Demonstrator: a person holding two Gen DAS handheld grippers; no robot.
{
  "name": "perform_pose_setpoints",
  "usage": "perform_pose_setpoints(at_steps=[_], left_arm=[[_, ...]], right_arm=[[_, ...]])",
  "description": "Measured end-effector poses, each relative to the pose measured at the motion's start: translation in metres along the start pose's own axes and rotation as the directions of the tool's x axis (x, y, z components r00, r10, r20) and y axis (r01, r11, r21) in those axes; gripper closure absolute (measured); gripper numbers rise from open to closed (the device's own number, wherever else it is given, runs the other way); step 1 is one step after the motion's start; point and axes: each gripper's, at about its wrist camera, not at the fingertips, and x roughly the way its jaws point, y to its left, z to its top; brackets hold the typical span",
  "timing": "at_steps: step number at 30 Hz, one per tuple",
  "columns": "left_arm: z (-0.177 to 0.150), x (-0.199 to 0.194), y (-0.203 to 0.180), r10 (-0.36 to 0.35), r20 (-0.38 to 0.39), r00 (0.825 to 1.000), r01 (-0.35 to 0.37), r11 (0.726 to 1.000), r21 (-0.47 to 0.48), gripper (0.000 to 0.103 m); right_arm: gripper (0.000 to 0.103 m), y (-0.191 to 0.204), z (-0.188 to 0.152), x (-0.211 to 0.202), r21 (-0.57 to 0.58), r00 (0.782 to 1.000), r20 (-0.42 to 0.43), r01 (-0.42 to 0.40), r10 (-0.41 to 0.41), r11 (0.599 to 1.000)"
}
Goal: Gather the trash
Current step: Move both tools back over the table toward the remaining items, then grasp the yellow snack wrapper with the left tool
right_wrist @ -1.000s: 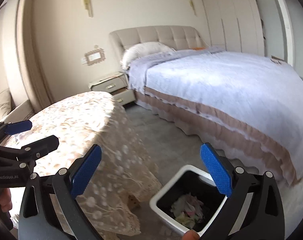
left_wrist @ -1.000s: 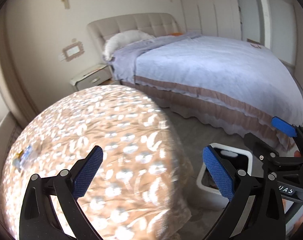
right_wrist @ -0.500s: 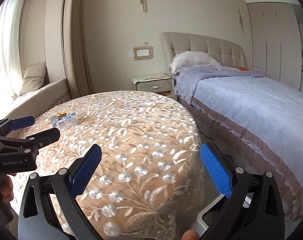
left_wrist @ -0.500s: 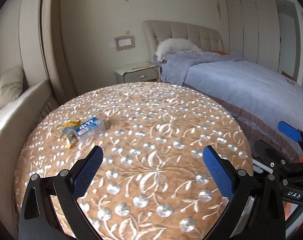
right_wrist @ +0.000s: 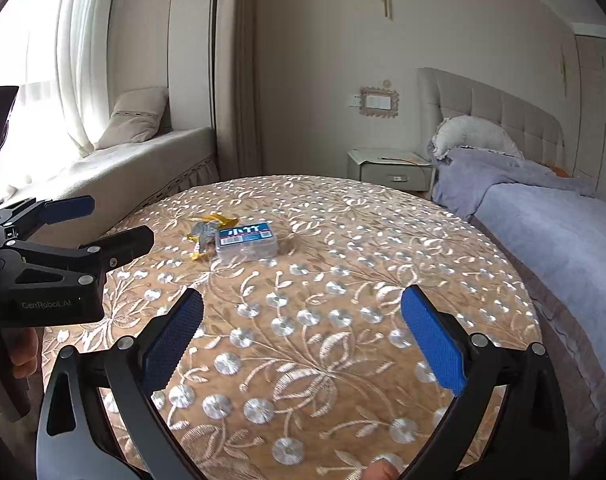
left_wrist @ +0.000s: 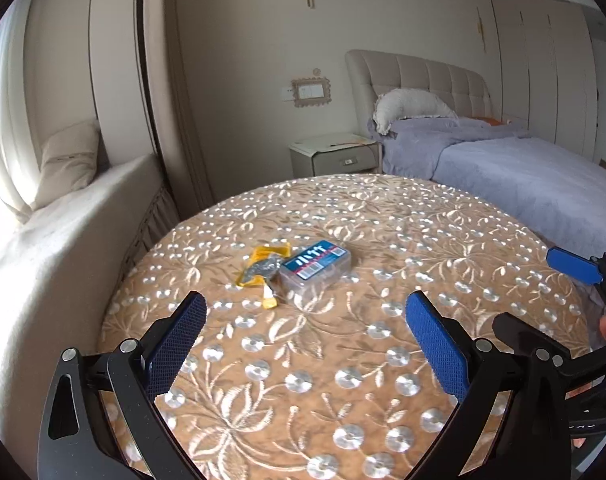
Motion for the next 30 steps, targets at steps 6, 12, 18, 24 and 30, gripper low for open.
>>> perform_pose_setpoints(at_steps=[6,12,18,24,30], left_arm=[[0.003,0.027,0.037,-0.037,-0.044,0.998,0.035,0.999,-0.033,0.005],[0.016,0.068,0.063,-0.049,-0.078,0.996,0.046,0.998,-0.041,0.005],[0.027,0.116,0.080,-0.091,-0.142,0.986,0.082,0.994,-0.069,0.005],[0.029,0.151,0.087,-0.114,-0.175,0.978,0.104,0.992,-0.068,0.005],[0.024,0.179,0.085,-0.104,-0.223,0.969,0.100,0.995,-0.026,0.006]], right_arm=[[0.004,0.025,0.017,0.042,-0.021,0.997,-0.048,-0.054,0.053,0.998],[0.004,0.039,0.031,0.084,-0.060,0.991,-0.104,-0.088,0.081,0.994],[0.004,0.040,0.039,0.127,-0.054,0.976,-0.182,-0.132,0.120,0.990],[0.004,0.044,0.043,0.169,-0.083,0.952,-0.274,-0.163,0.135,0.983],[0.005,0.051,0.046,0.190,-0.107,0.946,-0.294,-0.177,0.139,0.978]])
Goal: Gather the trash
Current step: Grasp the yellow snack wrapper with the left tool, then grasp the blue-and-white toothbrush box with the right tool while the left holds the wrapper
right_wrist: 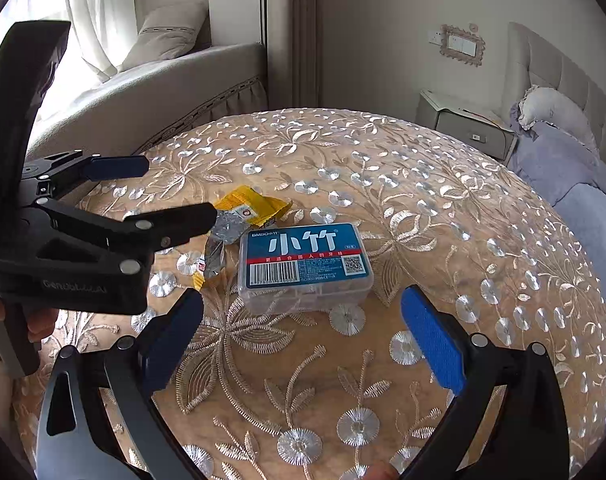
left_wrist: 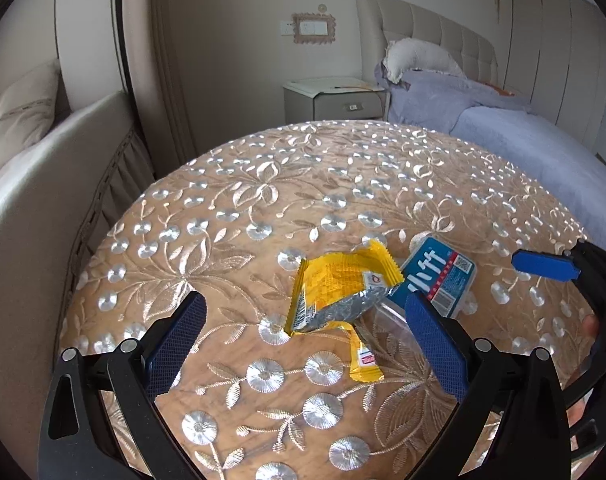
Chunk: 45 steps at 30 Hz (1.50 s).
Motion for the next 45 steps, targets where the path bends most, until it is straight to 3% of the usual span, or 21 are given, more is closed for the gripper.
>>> perform_pose_setpoints(at_steps=[4,10,13,14,16,23,29,33,35,38,45], left_arm=[[-0.002,0.010,0.004,0.039,-0.025,0.999,-0.038,0.999,0.016,0.009],[0.002,0.038,0.008,0.048,-0.102,0.994,-0.046,0.999,0.023,0.037],[0.004,0.056,0.001,0.038,-0.133,0.990,-0.030,0.998,0.060,0.072],[0.005,0.062,-0.001,0.044,-0.129,0.991,-0.036,0.997,0.064,0.089],[0.010,0.062,0.002,0.023,-0.106,0.994,-0.020,0.999,0.031,0.100],[0.012,0.039,0.018,-0.034,-0.034,0.999,0.031,0.996,-0.084,0.101],[0.013,0.010,0.019,-0.007,0.016,1.000,0.009,0.995,-0.097,0.101],[0.006,-0.005,0.017,0.008,0.032,0.999,-0.005,0.995,-0.102,0.101],[0.003,-0.011,0.017,0.003,0.035,0.999,0.001,0.993,-0.114,0.101],[0.000,-0.026,0.018,0.000,0.059,0.998,0.009,0.990,-0.142,0.101],[-0.002,-0.067,0.001,-0.014,0.106,0.994,0.029,0.991,-0.134,0.101]], right_arm=[[0.004,-0.003,0.004,0.005,0.000,1.000,0.003,-0.007,0.007,1.000],[0.004,-0.005,0.006,0.012,-0.001,1.000,-0.003,-0.011,0.011,1.000],[0.004,-0.006,0.006,0.015,0.000,1.000,-0.009,-0.010,0.010,1.000],[0.004,-0.006,0.006,0.016,-0.001,1.000,-0.011,-0.011,0.011,1.000],[0.004,-0.006,0.006,0.017,-0.001,1.000,-0.011,-0.009,0.009,1.000],[0.004,-0.006,0.005,0.029,0.002,0.999,-0.039,-0.012,0.012,1.000],[0.004,-0.001,0.010,0.043,-0.036,0.998,-0.060,0.018,-0.020,0.999],[0.004,-0.006,0.013,0.055,-0.001,0.995,-0.095,-0.008,0.007,1.000],[0.017,-0.008,0.014,0.060,0.017,0.993,-0.118,-0.027,0.029,0.999],[0.016,-0.009,0.013,0.059,0.043,0.991,-0.129,-0.037,0.042,0.998],[0.017,-0.005,0.010,-0.003,0.046,1.000,-0.007,-0.007,0.008,0.999]])
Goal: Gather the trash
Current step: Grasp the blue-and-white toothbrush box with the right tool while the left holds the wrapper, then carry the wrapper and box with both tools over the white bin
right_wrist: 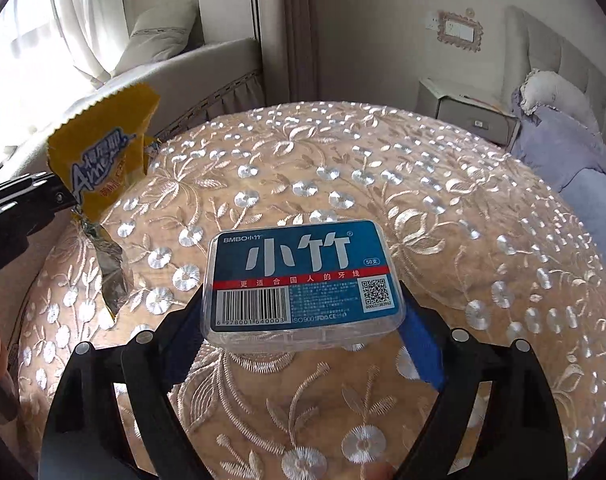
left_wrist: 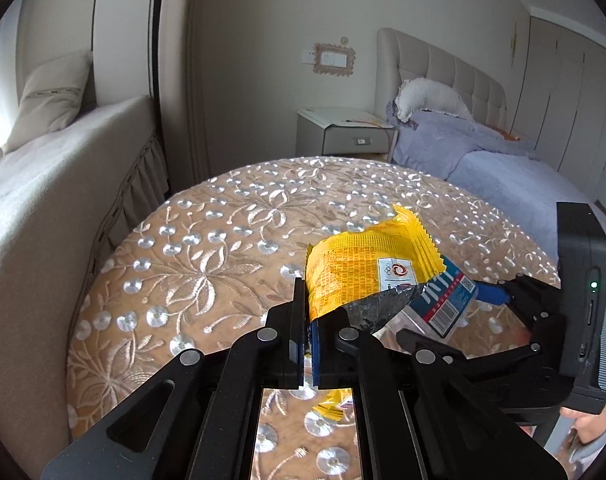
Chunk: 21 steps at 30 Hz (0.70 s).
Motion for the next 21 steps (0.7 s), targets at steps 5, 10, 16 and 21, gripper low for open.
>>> perform_pose_setpoints(at_steps=[5,10,16,21], left_arm=[[-0.007,-0.040,-0.031,-0.024,0.058,0.998,0.024,1.000,0.011,0.101],[-0.019,-0.064,-0.075,-0.084,0.068,0.994,0.080,0.995,0.054,0.101],[-0.037,-0.080,-0.154,-0.195,0.060,0.979,0.185,0.971,0.149,0.101],[-0.055,-0.083,-0.224,-0.302,0.016,0.953,0.290,0.928,0.236,0.101]], right_arm=[[0.017,-0.001,-0.018,-0.074,-0.007,0.989,0.127,0.081,-0.079,0.997],[0.017,-0.024,-0.045,-0.146,0.065,0.962,0.232,0.130,-0.142,0.989],[0.016,-0.057,-0.090,-0.219,0.165,0.922,0.289,0.219,-0.259,0.962],[0.016,-0.093,-0.138,-0.261,0.263,0.887,0.270,0.306,-0.374,0.915]])
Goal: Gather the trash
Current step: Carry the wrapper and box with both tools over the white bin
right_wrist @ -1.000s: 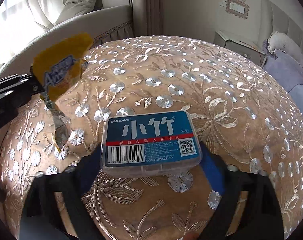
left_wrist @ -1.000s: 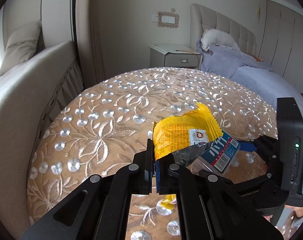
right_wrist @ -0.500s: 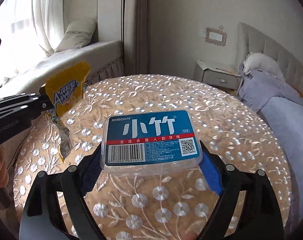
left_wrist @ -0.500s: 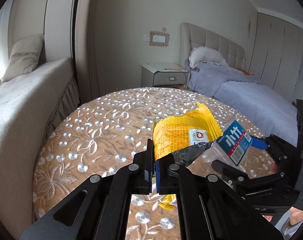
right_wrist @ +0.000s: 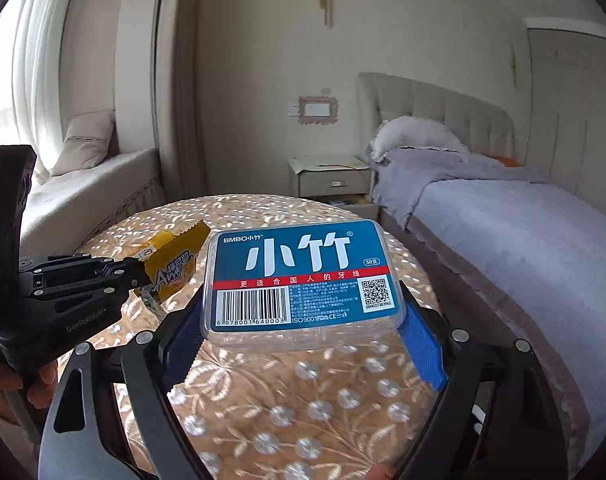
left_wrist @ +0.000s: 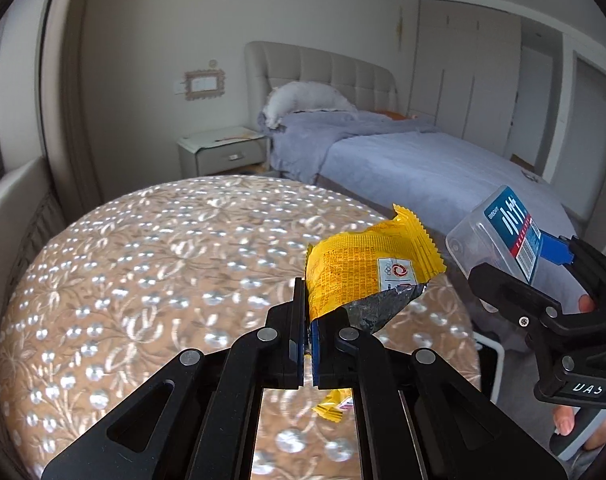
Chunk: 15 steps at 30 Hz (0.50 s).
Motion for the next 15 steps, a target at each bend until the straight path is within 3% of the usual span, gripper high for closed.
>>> perform_pose_setpoints(at_steps=[8,15], left_arm=[[-0.010,0.039,-0.107,-0.155,-0.075,0.985,0.163,0.979,0.120,0.101],[-0.026,0.074,-0.180,-0.254,-0.152,0.955,0.280,0.942,0.183,0.101]], right_arm=[[0.016,-0.076,-0.046,-0.036,0.089,0.985,-0.031,0.174,-0.172,0.981],[0.016,-0.131,-0.085,-0.051,0.186,0.963,-0.077,0.267,-0.257,0.945]])
